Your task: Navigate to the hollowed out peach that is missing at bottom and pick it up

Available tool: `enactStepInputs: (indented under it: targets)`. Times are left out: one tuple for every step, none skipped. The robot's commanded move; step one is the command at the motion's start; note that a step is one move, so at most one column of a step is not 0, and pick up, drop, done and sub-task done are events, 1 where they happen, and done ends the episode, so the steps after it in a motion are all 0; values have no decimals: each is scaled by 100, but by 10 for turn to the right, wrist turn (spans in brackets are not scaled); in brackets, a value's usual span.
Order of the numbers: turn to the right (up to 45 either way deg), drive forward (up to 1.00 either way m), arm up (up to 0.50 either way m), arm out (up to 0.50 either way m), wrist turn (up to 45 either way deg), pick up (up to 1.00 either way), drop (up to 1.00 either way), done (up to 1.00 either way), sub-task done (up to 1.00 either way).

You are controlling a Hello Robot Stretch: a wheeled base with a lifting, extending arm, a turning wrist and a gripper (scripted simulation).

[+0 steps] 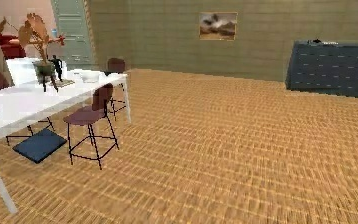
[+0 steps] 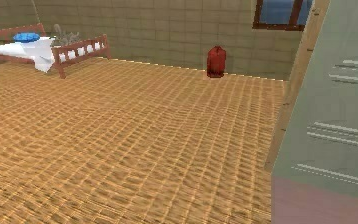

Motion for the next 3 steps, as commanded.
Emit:
enactStepInputs:
  targets:
    - [30,0,0,0,0,0,0,0,0]
    - [450,0,0,0,0,0,0,0,0]
    - [150,0,0,0,0,0,0,0,0]
